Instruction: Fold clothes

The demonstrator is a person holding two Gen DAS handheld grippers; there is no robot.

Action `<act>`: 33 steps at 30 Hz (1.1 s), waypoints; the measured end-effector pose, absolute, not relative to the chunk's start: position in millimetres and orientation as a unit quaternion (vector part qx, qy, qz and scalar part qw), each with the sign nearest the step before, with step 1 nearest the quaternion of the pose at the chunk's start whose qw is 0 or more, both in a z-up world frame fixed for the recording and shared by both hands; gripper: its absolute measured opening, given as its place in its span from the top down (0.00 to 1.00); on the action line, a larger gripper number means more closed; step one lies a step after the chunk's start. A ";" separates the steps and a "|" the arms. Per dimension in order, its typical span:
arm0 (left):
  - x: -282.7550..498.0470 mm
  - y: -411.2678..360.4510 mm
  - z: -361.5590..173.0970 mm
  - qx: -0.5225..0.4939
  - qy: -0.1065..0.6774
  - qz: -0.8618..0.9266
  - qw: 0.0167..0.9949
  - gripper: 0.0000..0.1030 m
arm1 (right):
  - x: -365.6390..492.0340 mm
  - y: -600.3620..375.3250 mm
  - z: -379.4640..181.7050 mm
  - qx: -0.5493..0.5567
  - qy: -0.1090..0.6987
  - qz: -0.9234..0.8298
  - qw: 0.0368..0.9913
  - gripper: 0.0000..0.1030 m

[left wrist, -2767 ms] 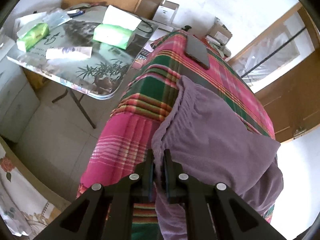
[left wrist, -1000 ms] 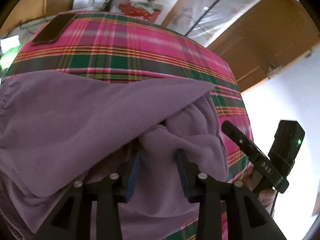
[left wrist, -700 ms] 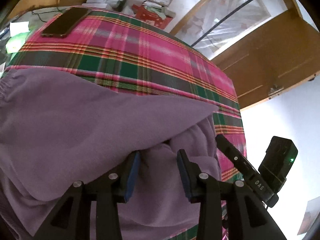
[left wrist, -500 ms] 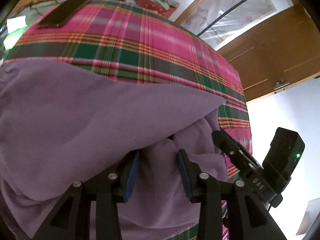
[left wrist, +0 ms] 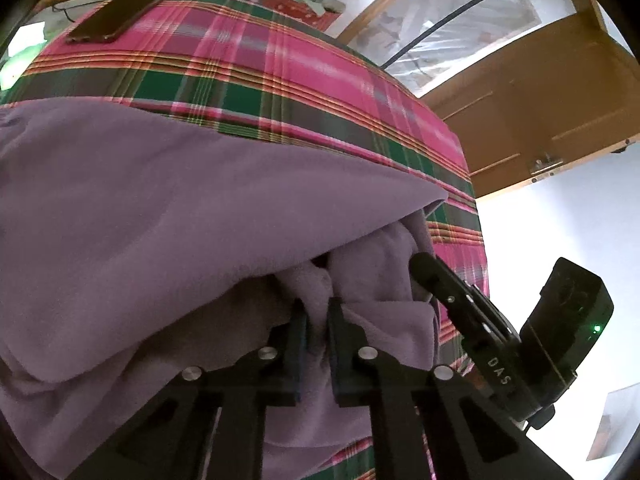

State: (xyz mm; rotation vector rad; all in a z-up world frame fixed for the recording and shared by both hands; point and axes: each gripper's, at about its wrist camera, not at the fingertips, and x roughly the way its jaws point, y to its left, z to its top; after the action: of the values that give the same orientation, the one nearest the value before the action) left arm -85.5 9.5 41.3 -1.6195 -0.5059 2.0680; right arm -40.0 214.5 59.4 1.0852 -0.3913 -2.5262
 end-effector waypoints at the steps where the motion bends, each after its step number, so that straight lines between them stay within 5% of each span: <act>1: -81.4 7.5 43.1 -0.587 -0.182 0.754 0.234 0.92 | -36.4 214.8 61.7 0.380 -0.140 -0.896 0.183 0.93; 17: -11.9 -31.7 53.7 -0.563 -0.197 0.760 0.258 0.93 | 25.1 206.6 88.1 0.332 -0.161 -0.908 0.198 0.93; 33: 2.0 -53.7 46.4 -0.558 -0.214 0.757 0.264 0.94 | -2.5 205.9 88.5 0.327 -0.149 -0.920 0.154 0.93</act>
State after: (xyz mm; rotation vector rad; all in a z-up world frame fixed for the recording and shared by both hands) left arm 2.0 -53.7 46.4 -1.5072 -0.5793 2.0472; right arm -2.5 205.9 88.5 0.9386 -0.4271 -2.6388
